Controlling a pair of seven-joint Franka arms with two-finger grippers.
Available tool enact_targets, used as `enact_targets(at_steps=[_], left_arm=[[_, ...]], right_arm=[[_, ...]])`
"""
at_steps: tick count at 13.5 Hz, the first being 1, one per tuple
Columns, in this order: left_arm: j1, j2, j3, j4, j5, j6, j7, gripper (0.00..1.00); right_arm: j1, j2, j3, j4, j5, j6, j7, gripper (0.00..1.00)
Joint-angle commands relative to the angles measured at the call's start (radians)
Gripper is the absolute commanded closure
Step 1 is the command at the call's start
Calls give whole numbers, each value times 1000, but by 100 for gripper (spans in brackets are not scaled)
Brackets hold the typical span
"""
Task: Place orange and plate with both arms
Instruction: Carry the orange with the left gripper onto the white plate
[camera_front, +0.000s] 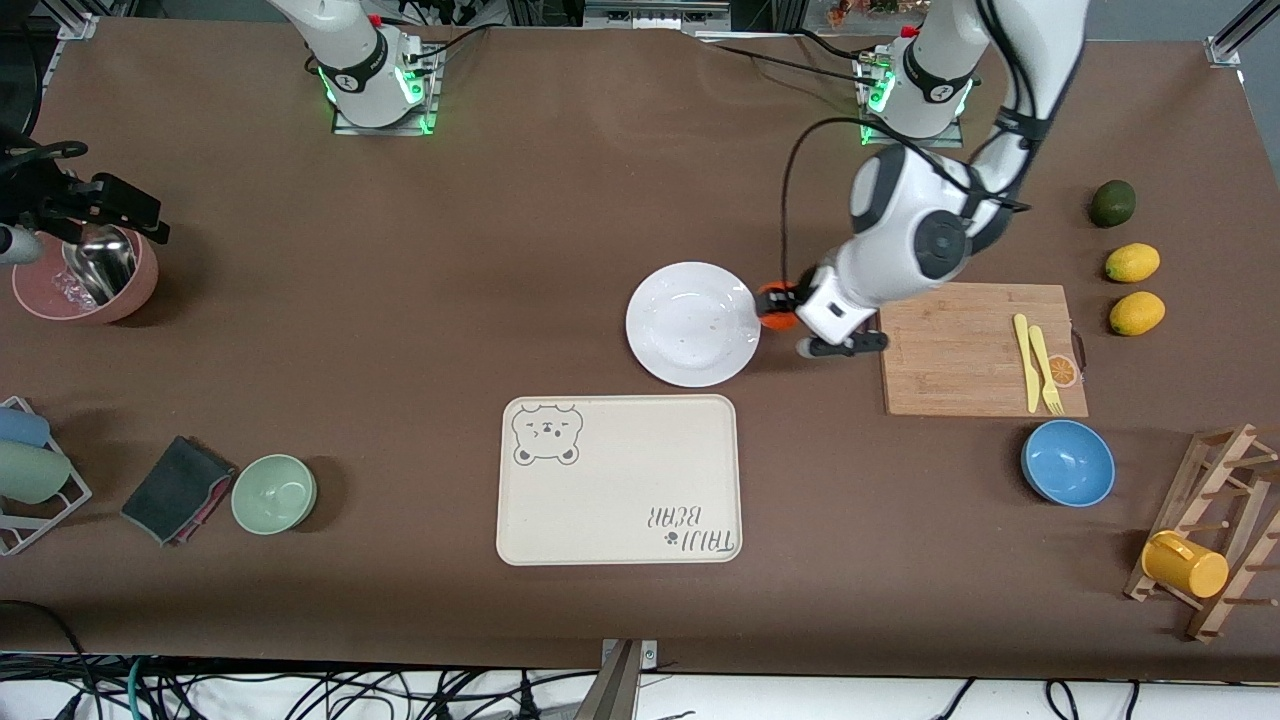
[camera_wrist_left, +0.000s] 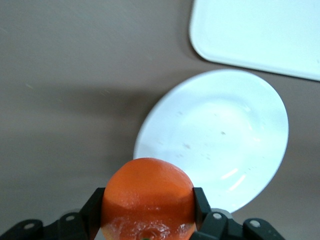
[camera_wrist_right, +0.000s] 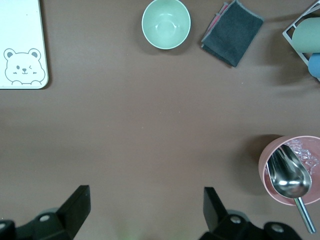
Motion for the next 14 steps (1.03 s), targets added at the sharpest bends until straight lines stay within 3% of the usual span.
enact_targets(at_steps=[1, 6, 7, 8, 9, 10, 12, 14], left_arm=[[-87, 101, 8, 54, -13, 77, -94, 100], [-156, 182, 8, 131, -16, 123, -143, 100], [-158, 193, 9, 134, -16, 132, -143, 95], [-161, 208, 9, 140, -16, 155, -143, 81], [-162, 218, 9, 140, -16, 175, -143, 51], [-164, 228, 9, 139, -16, 180, -142, 29], [-162, 229, 14, 136, -16, 180, -140, 0], [-156, 218, 17, 134, -16, 174, -140, 0]], right_arm=[[-3, -16, 3, -7, 14, -9, 8, 0], [-3, -16, 3, -6, 14, -9, 8, 0], [-3, -16, 3, -6, 14, -9, 8, 0], [-3, -16, 3, -6, 14, -9, 10, 0], [-3, -16, 3, -7, 15, -9, 10, 0], [-3, -13, 3, -9, 24, -6, 10, 0], [0, 0, 5, -9, 37, 3, 8, 0], [3, 23, 3, -7, 38, 14, 8, 0]])
